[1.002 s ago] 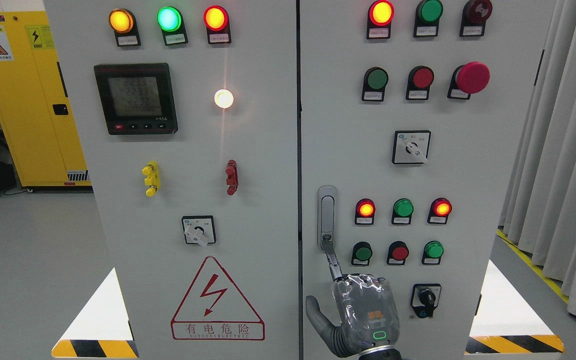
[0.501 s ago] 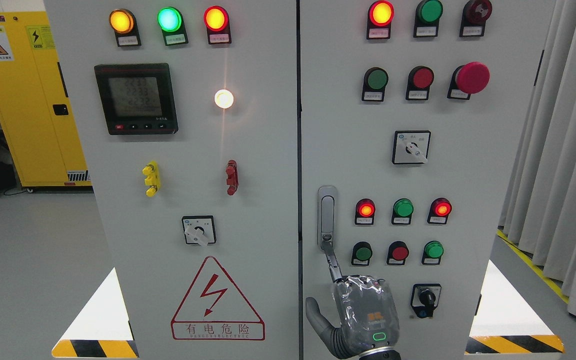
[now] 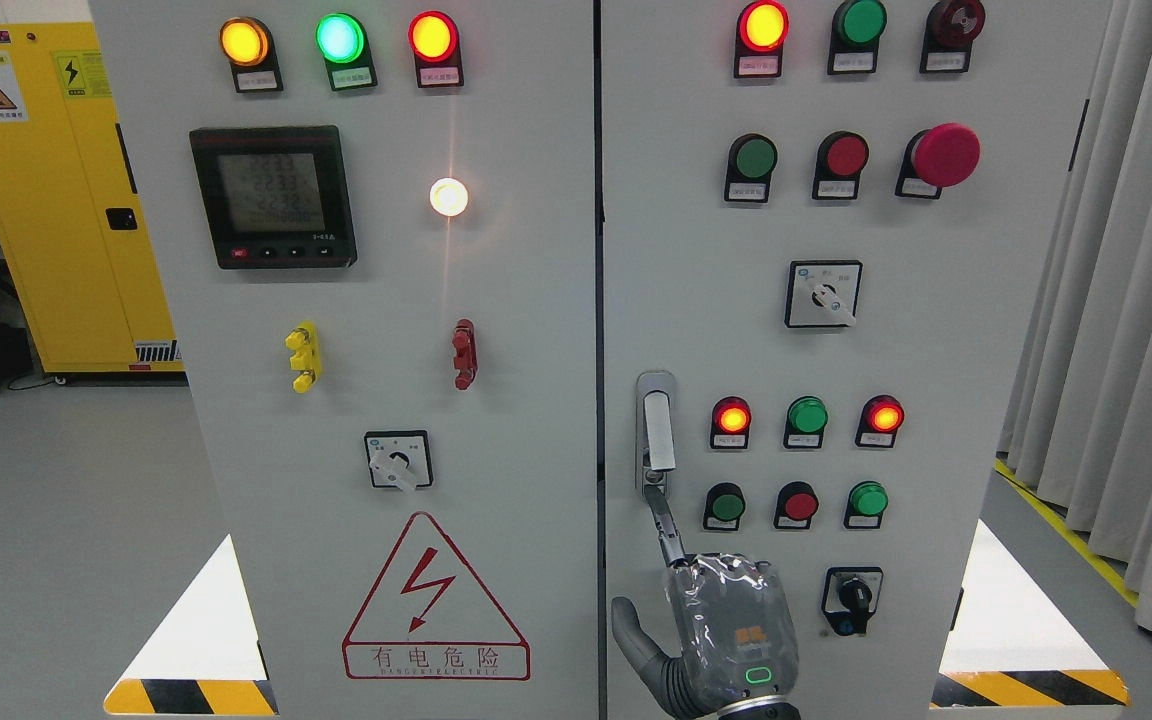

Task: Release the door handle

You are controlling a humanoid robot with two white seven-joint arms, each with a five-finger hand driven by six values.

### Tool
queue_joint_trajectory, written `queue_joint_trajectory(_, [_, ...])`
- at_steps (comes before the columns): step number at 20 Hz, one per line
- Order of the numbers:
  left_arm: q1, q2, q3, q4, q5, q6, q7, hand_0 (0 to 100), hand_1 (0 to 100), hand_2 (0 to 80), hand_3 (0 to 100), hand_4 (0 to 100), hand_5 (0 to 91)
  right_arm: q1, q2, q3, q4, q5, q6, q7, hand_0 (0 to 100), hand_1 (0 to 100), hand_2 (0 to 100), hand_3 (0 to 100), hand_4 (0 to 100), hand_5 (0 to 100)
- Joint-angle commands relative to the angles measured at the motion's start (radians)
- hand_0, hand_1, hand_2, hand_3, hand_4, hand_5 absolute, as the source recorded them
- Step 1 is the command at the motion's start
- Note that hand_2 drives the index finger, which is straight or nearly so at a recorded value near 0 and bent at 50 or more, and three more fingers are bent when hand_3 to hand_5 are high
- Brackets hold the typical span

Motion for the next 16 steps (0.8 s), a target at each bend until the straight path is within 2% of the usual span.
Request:
queue_joint_trajectory(1, [0.0,0.0,0.0,-0.012,0.0,-0.001,0.0,12,56,0.0,0,0,0.0,0.0,0.001,0.002,-0.002,0.0,-0.001,-0.008,46,38,5,100,100,100])
queue_joint_trajectory(16, [0.0,0.0,0.0,-0.012,0.0,-0.001,0.0,12,56,0.0,0,0,0.0,-0.001,-0.005,0.006,-0.048,0.005,-0.007,-0.02,46,38,5,100,100,100])
